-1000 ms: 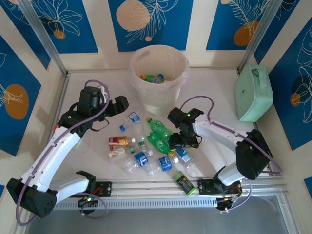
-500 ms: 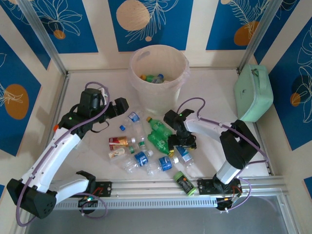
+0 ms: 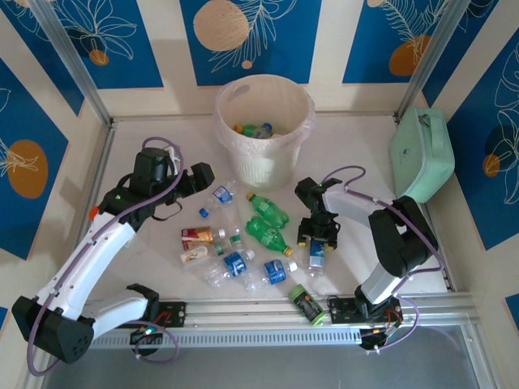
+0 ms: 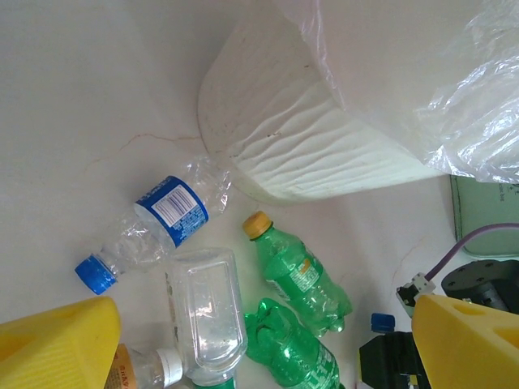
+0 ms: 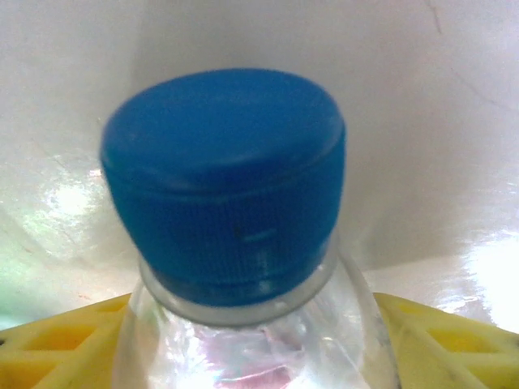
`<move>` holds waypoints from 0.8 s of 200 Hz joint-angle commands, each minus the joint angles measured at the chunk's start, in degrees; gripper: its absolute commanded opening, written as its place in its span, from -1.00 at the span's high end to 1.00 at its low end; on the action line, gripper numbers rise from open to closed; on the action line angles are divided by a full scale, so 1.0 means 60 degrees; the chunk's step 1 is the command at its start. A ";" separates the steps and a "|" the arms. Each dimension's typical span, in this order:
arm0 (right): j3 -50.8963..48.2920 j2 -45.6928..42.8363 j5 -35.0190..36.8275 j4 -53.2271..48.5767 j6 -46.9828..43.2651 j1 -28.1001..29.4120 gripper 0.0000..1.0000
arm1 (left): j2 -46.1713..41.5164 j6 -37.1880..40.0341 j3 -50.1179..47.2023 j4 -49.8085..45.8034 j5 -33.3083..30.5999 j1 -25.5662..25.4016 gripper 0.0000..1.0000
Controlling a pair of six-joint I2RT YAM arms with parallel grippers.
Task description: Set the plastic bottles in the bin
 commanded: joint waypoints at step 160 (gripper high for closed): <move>0.2709 -0.4684 -0.2052 0.0239 0.0278 -0.0900 -0.17 | -0.0380 -0.0770 0.0193 0.1472 0.1612 0.0111 -0.85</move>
